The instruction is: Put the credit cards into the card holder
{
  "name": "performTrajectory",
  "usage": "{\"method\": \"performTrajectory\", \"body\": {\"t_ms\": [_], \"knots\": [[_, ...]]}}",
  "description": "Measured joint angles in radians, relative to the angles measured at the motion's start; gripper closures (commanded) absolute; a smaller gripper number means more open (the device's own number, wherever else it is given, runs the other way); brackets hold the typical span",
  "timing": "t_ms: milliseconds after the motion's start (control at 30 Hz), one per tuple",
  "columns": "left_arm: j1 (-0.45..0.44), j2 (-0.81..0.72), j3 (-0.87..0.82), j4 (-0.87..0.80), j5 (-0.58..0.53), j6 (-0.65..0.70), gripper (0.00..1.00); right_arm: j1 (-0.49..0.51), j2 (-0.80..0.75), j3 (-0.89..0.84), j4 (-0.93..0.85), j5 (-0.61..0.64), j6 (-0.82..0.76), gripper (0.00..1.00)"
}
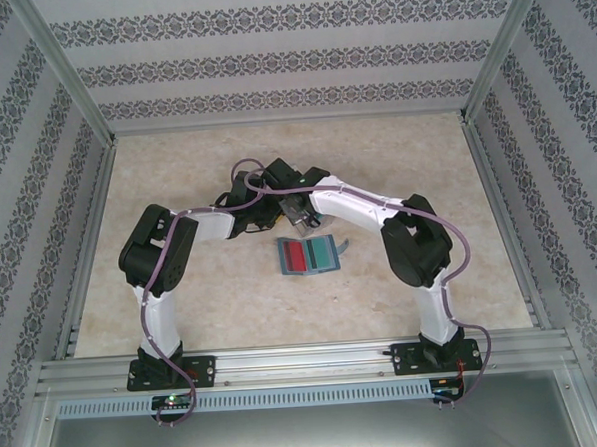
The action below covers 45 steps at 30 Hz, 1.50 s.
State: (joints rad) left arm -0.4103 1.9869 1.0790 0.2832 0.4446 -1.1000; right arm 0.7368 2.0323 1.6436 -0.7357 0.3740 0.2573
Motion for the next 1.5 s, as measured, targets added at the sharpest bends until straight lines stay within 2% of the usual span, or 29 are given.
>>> {"method": "performTrajectory", "body": {"t_ms": [300,567,700,900,1067,1233,1500], "knots": [[0.0,-0.036,0.0,-0.042,0.0,0.026,0.36,-0.054,-0.198,-0.155,0.053,-0.16,0.084,1.0],[-0.001,-0.156,0.001,-0.055,0.013,0.045,0.33,-0.164,-0.41,-0.396,0.219,-0.373,0.259,1.0],[-0.005,-0.206,-0.004,-0.051,0.027,0.045,0.32,-0.229,-0.51,-0.502,0.301,-0.467,0.408,1.0],[-0.042,-0.256,-0.006,-0.03,0.06,0.032,0.32,-0.318,-0.659,-0.645,0.41,-0.54,0.686,1.0],[-0.069,-0.256,-0.027,0.02,0.087,-0.005,0.32,-0.334,-0.662,-0.663,0.488,-0.615,0.791,1.0],[-0.071,-0.256,-0.051,0.071,0.11,-0.067,0.25,-0.334,-0.642,-0.668,0.597,-0.72,0.795,1.0],[-0.07,-0.256,-0.047,0.19,0.159,-0.136,0.28,-0.347,-0.651,-0.718,0.702,-0.823,0.783,1.0]]}}
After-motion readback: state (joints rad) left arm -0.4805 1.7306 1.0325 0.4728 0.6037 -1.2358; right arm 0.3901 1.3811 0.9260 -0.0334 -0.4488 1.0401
